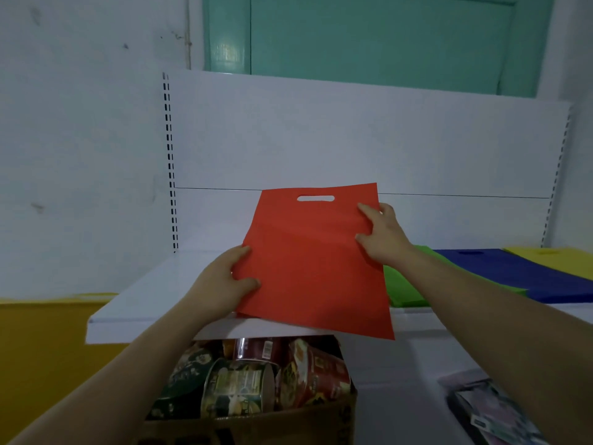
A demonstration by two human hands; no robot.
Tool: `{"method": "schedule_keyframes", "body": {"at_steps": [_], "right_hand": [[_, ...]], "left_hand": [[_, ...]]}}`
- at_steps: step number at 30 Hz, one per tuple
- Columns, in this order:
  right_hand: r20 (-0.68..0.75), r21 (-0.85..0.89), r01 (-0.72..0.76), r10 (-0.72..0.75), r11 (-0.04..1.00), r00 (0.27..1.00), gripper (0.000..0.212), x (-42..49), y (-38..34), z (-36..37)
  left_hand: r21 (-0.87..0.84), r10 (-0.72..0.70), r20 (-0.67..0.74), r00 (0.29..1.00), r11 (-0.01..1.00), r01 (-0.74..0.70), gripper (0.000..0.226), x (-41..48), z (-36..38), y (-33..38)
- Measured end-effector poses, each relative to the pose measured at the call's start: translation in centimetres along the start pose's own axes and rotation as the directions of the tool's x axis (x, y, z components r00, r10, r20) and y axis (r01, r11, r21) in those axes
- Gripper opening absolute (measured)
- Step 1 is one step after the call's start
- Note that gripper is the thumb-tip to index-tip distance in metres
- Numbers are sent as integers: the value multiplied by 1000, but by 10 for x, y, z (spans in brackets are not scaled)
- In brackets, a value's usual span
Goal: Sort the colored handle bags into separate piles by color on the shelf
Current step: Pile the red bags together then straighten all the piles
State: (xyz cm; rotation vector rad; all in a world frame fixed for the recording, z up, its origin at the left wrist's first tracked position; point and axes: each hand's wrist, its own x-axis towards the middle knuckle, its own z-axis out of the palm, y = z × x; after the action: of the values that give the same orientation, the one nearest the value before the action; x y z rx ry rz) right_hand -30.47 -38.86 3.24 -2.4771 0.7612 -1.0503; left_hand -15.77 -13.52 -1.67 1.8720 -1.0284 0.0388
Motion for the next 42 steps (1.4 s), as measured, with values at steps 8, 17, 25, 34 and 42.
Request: {"method": "schedule_keyframes", "body": {"at_steps": [8,17,25,34,42], "right_hand": [[95,-132,23,-10,991,995,64,41,17,45],[381,-381,69,89,922,920,58,73,47,79],[589,-393,219,61,893,806,49,75,48,85],[605,-429,233,87,873,791,50,81,45,89],[497,-425,160,82,891,864,70,104,52,110]], "left_hand": [[0,-101,132,986,995,102,71,27,12,-20],[169,-172,207,963,976,138,68,34,26,-24],[381,-136,336,932,924,-2,128,19,26,-28],[482,-165,320,933,876,-11,128,17,27,-30],[552,-139,296,945,832,-51,130,17,31,-33]]}}
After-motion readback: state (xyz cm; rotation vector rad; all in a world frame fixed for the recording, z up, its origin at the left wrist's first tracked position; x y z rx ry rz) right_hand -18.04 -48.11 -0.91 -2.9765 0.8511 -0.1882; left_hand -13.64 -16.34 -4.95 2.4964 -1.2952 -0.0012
